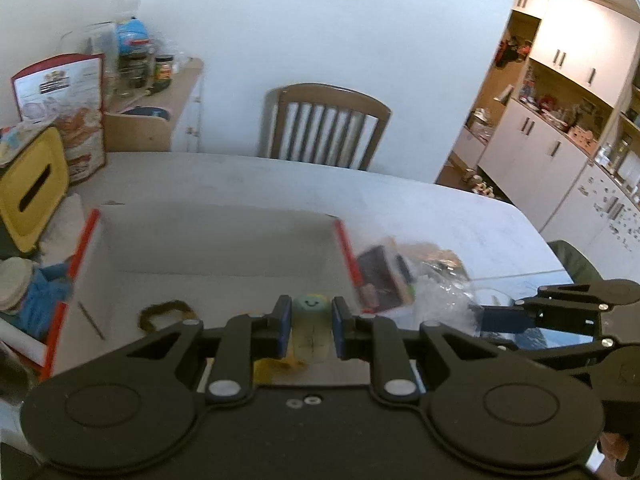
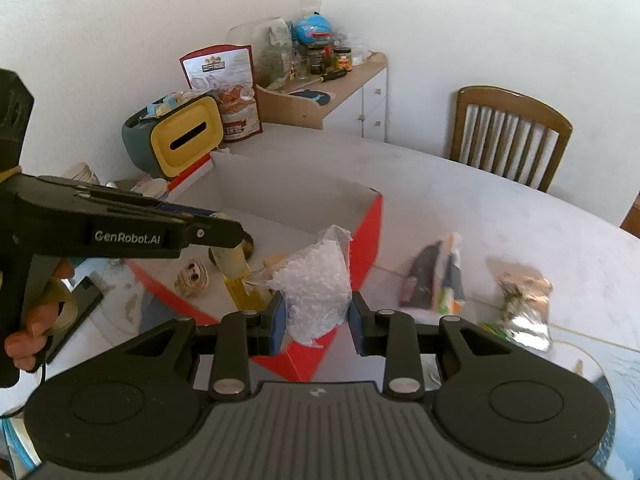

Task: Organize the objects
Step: 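Carry the bubble wrap and corn toy into the red box and open both grippers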

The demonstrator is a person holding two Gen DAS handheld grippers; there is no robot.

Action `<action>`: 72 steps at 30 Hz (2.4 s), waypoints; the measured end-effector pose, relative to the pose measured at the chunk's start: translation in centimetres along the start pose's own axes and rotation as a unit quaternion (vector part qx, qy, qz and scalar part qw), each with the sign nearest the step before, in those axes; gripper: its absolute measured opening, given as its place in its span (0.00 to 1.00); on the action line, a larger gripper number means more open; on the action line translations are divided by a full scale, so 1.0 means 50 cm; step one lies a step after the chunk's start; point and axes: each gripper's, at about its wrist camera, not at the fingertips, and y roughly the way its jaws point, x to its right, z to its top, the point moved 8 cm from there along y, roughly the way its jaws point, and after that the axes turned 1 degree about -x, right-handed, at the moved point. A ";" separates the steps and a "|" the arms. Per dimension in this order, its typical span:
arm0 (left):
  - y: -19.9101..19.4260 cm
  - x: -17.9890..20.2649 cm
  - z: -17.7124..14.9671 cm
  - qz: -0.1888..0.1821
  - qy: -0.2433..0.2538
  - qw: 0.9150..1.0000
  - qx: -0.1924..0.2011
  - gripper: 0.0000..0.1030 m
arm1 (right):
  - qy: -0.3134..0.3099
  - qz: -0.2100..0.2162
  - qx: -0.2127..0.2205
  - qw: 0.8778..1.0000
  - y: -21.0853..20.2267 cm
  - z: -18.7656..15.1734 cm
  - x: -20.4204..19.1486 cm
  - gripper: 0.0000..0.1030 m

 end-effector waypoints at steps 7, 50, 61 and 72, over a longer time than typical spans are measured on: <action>0.026 -0.093 0.021 0.014 -0.028 0.999 -0.016 0.19 | -0.008 0.001 -0.028 1.000 0.089 0.041 -0.034 0.31; 0.255 -0.281 -0.022 0.063 -0.088 0.981 -0.163 0.21 | -0.023 -0.047 -0.140 0.989 0.429 0.076 -0.062 0.31; 0.252 -0.283 -0.037 0.080 -0.087 0.977 -0.179 0.28 | -0.025 -0.035 -0.127 0.991 0.396 0.082 -0.079 0.48; 0.202 -0.246 -0.016 0.078 -0.069 0.984 -0.145 0.55 | -0.015 -0.027 -0.102 0.994 0.329 0.089 -0.082 0.57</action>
